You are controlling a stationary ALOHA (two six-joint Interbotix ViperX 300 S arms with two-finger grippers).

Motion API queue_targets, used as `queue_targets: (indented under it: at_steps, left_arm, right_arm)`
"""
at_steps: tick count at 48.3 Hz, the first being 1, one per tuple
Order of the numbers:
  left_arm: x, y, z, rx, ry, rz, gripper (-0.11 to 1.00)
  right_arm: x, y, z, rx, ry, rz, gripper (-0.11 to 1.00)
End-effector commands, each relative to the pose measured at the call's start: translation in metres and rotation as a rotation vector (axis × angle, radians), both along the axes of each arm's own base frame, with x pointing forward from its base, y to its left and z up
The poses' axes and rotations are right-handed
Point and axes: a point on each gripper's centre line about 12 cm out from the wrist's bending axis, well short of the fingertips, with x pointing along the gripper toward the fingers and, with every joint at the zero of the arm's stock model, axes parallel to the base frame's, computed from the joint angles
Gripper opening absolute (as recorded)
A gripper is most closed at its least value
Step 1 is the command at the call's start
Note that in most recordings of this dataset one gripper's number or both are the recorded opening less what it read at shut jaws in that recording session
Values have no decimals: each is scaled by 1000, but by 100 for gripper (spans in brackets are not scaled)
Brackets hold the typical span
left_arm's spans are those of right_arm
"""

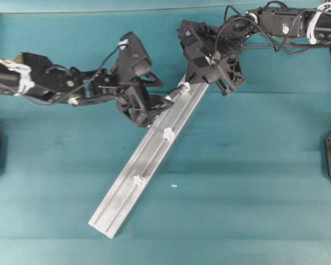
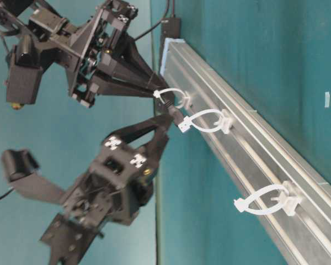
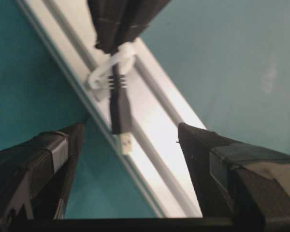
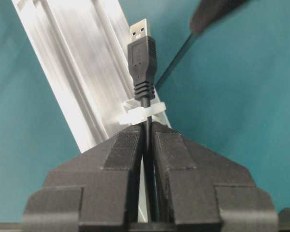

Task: Pass the USB cable through three rings with both arms.
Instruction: 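Move the left gripper to the plug beyond the first ring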

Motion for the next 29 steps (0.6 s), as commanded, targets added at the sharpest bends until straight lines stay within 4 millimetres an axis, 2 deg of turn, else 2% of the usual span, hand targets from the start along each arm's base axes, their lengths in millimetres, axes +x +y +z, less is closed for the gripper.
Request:
queue_targets:
  at_steps: [1,11,20,29]
  left_arm:
    - [6,5,-7,-1,5,6,86]
    - [14,8,-17,-33,-3,28,86]
    - [25,11,-8,-32,-61,35,85]
    - [17,7,-11,-68,-57,51,78]
  right_arm:
    - [3,3,1,5,-7,4,10]
    - [3,3,1,7,-5,5,10]
    - [3,3,1,3,-7,4,10]
    - [3,3,1,1,-8,1,10]
